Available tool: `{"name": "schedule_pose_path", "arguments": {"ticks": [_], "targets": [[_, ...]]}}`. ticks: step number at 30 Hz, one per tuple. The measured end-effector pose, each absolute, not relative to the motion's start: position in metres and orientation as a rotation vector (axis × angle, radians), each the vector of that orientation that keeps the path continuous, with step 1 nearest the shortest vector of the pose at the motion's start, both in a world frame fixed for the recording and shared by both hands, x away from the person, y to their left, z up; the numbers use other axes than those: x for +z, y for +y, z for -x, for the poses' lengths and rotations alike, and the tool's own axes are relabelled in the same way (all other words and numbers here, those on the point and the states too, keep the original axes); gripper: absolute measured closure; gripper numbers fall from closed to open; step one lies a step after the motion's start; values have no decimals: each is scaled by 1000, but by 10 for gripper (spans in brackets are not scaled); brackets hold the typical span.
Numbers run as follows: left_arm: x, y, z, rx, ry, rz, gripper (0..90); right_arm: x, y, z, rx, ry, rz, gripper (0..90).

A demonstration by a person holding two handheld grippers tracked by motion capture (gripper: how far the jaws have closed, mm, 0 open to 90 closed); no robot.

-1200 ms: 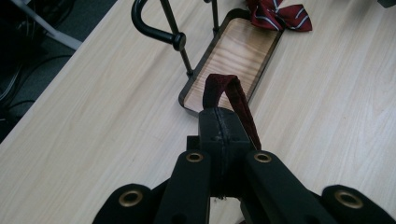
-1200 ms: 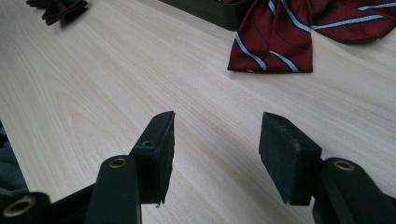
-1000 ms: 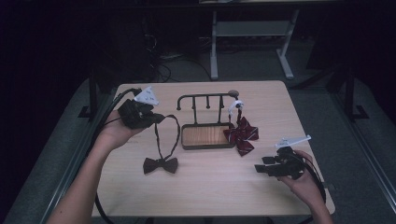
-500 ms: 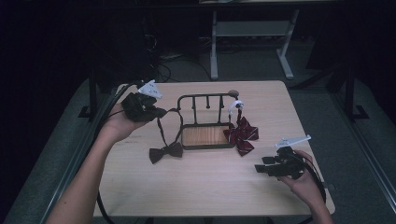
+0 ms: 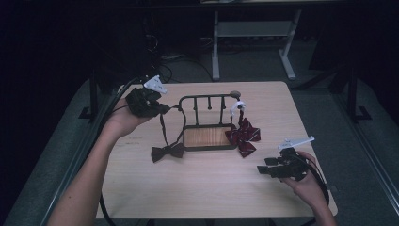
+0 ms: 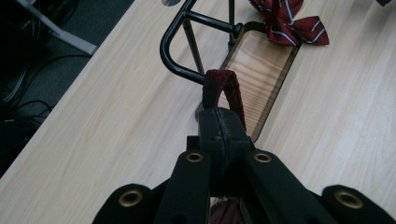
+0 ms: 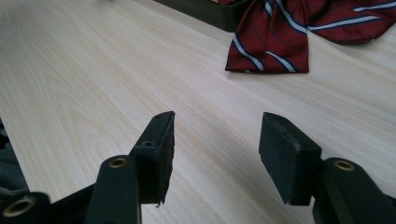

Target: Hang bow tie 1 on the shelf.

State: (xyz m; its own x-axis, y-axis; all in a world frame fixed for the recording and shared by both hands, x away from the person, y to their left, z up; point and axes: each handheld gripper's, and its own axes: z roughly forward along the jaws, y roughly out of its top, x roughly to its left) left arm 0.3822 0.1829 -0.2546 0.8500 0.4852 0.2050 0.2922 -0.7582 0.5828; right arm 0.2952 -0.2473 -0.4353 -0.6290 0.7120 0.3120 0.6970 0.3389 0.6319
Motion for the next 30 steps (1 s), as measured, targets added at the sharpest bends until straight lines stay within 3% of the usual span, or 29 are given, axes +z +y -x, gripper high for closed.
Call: {"name": "schedule_pose_path", "arguments": {"ticks": [30], "targets": [[-252,173,-410,468,620,-2498,900,-435,-251,-296,1195,2548,-1342,452]]}}
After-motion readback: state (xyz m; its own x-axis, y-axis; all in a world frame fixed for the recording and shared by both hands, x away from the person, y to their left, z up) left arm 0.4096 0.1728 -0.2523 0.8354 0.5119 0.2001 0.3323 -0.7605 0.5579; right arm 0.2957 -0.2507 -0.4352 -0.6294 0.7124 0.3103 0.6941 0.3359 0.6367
